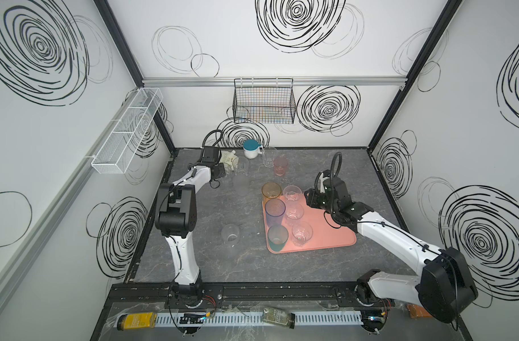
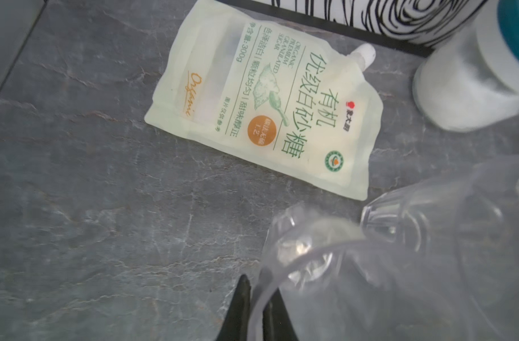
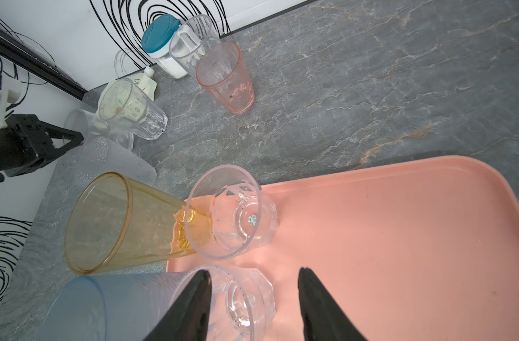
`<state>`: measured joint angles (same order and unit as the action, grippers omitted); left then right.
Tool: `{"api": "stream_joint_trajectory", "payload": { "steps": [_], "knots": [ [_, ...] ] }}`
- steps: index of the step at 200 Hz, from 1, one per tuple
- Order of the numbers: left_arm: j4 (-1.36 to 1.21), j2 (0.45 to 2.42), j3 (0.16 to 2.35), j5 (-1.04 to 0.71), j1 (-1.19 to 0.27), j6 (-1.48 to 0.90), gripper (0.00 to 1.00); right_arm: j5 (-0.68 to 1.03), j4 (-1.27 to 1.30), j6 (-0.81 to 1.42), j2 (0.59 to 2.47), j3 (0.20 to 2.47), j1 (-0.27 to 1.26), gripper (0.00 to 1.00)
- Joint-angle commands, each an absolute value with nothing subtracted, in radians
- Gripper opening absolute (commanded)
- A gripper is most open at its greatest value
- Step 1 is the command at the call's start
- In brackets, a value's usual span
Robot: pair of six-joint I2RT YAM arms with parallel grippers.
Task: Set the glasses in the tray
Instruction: 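Close the left gripper on another clear glass near the sugar pouch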
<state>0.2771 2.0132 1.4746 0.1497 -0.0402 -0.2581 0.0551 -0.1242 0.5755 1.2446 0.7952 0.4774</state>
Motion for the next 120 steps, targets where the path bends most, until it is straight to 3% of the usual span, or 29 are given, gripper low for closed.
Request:
{"api": "stream_joint_trajectory", "payload": {
  "steps": [1, 81, 120],
  "knots": [
    [0.332, 1.976, 1.479, 0.197, -0.04, -0.212, 0.0, 0.041, -0.093, 0.571, 1.25, 0.784, 0.473, 0.52],
    [0.458, 1.716, 1.414, 0.089, -0.011, -0.2, 0.0, 0.059, -0.145, 0.562, 1.28, 0.868, 0.445, 0.52],
    [0.538, 1.551, 1.468, 0.159, -0.215, -0.193, 0.0, 0.094, -0.149, 0.561, 1.264, 0.862, 0.368, 0.52]
  ]
}}
